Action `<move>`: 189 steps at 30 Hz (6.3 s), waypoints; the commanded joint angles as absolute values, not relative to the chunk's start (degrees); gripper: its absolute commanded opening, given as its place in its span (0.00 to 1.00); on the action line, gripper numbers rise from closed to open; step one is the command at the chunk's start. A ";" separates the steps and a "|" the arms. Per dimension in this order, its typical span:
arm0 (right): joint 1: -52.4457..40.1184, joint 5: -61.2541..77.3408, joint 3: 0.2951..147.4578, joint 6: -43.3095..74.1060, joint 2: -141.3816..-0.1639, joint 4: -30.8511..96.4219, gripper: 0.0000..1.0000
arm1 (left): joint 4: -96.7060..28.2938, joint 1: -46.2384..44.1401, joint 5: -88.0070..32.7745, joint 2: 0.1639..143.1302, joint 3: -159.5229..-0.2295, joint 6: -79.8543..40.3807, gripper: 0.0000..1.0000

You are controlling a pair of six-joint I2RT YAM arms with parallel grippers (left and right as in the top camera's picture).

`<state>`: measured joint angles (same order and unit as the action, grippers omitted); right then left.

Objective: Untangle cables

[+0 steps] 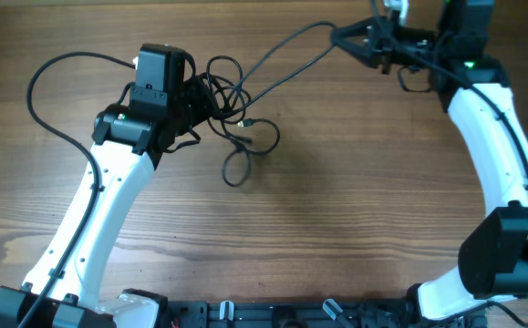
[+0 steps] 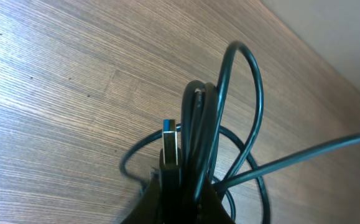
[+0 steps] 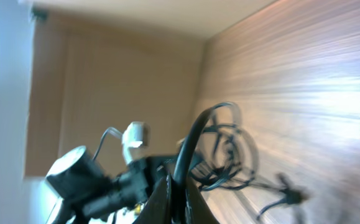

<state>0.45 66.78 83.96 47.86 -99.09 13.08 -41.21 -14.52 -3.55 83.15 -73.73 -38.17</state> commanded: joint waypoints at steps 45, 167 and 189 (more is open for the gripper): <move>-8.23 57.36 84.75 12.78 -93.78 32.82 0.55 | -32.53 -8.47 -36.73 82.89 -73.52 -26.22 0.04; -15.51 34.83 84.99 30.04 -86.35 46.28 0.64 | -35.62 -1.43 -33.34 82.89 -73.52 -49.17 0.04; -26.76 35.88 85.30 24.91 -94.72 27.38 0.47 | -34.28 -8.62 -35.57 82.89 -73.52 -20.84 0.04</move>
